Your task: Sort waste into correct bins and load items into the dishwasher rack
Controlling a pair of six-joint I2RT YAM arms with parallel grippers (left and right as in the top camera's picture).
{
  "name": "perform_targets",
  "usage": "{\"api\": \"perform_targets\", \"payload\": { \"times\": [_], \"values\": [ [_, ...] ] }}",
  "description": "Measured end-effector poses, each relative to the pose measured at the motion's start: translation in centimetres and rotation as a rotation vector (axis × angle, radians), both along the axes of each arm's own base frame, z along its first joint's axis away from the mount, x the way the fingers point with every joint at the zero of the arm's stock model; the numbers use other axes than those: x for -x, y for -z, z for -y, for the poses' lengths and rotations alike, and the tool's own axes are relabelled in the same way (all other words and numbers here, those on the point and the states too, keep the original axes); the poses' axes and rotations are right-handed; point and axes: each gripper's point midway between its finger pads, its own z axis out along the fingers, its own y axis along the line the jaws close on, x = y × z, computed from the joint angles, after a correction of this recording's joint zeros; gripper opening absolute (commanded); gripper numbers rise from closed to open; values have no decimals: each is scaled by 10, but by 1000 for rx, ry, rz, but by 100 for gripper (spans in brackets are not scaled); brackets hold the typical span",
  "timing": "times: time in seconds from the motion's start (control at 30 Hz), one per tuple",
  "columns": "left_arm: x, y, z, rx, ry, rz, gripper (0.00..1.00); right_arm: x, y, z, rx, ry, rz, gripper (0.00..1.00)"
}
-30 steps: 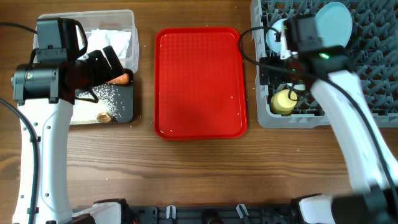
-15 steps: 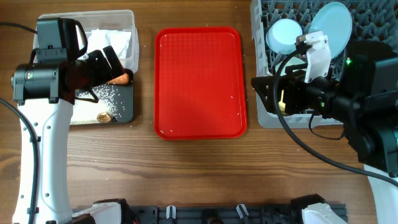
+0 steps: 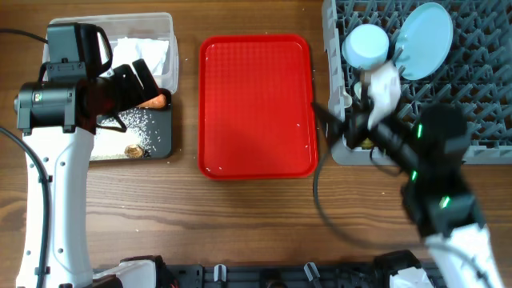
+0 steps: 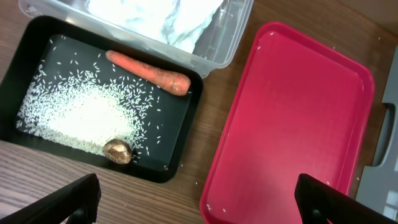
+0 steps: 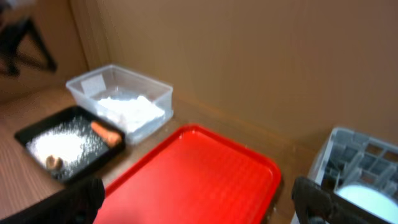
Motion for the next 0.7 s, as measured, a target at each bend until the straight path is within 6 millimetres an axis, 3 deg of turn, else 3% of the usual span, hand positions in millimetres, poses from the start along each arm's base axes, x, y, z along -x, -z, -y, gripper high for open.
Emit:
{"api": "perform_targets", "payload": {
  "times": [0.2,0.33,0.7],
  "values": [
    [0,0,0,0,0,-1,100,37,53,25,-111,114,119,100],
    [0,0,0,0,0,-2,100,48,92,45,-172,220,110,100],
    [0,0,0,0,0,-2,100,55,143,68,-184,350,37,100]
  ]
}}
